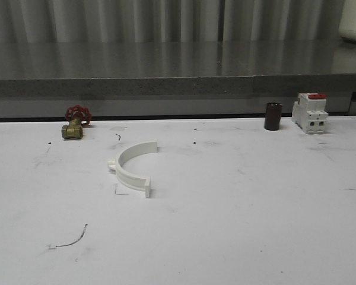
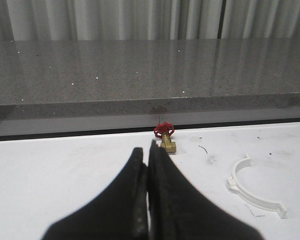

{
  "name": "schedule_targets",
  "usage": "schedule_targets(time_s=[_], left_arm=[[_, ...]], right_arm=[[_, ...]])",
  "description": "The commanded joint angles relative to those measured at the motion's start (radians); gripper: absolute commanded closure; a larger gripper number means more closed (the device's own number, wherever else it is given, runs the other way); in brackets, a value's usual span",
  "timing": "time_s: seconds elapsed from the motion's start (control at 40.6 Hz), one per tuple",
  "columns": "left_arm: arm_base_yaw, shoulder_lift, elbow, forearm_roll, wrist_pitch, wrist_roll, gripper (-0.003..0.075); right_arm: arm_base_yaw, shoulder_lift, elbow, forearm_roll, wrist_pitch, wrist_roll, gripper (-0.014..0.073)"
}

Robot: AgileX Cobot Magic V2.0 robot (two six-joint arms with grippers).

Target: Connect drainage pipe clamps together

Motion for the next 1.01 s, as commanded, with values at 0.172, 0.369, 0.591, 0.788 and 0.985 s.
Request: schedule_targets(time_s=[0.172, 0.369, 0.591, 0.788, 0.985], left_arm=[[0.001, 0.01, -0.023, 0.009, -0.078, 0.001, 0.0741], [0.001, 0.01, -0.023, 0.009, -0.078, 0.001, 0.0741], [0.001, 0.01, -0.023, 0.009, -0.078, 0.001, 0.0741], [0.001, 0.01, -0.023, 0.009, -0.078, 0.001, 0.0741], [0.001, 0.01, -0.023, 0.009, -0.078, 0.001, 0.0741]], right_arm=[[-0.08, 0.195, -0.155, -0.012, 0.029, -0.088, 0.0001], [-0.084, 0.324, -0.237, 0.018, 0.049, -0.149, 0.0001], [-0.084, 0.416, -0.311, 0.056, 0.055, -0.172, 0.0001], [-0.084, 0.447, -0.353, 0.062, 0.085, -0.172, 0.0004], [-0.084, 0.47, -0.355, 0.077, 0.098, -0.172, 0.0144]])
